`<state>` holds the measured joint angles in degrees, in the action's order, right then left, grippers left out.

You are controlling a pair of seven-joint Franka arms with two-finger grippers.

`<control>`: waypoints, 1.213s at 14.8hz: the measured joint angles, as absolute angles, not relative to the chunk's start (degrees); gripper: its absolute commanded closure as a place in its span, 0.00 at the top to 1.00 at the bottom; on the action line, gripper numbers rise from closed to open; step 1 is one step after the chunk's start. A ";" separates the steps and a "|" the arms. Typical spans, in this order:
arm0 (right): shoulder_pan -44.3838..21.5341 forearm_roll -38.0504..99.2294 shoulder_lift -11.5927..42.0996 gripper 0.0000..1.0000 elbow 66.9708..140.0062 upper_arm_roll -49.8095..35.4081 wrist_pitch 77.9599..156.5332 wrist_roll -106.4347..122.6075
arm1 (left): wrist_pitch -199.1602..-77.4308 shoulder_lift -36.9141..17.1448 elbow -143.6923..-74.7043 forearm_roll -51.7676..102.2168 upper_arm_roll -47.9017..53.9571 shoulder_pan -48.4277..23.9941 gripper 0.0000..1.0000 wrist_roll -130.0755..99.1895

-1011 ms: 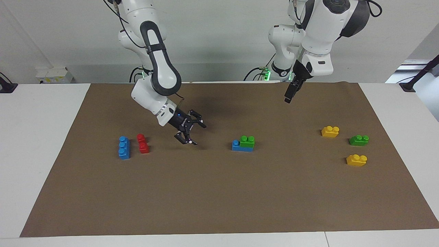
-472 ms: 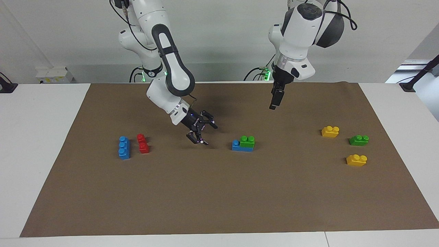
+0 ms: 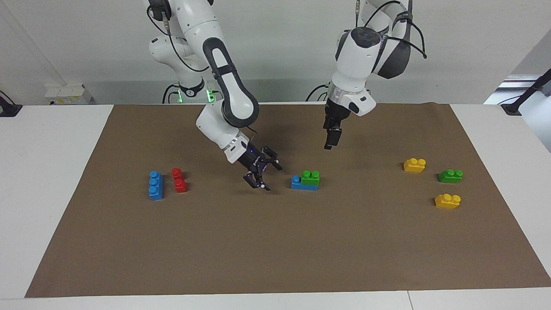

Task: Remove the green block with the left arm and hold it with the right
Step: 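Grasp the green block with the left gripper while the right gripper grasps blue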

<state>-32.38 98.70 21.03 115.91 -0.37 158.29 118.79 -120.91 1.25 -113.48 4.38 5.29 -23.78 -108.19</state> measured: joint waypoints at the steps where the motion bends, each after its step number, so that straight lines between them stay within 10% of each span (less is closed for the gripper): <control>1: -33.40 98.88 21.36 1.00 115.69 -0.38 159.11 118.79 | -122.02 0.44 -113.48 4.38 5.27 -23.78 1.00 -108.97; 18: -37.93 98.97 26.88 1.00 109.44 -0.67 165.73 115.53 | -128.68 -10.32 -109.50 3.54 4.39 -24.26 1.00 -113.88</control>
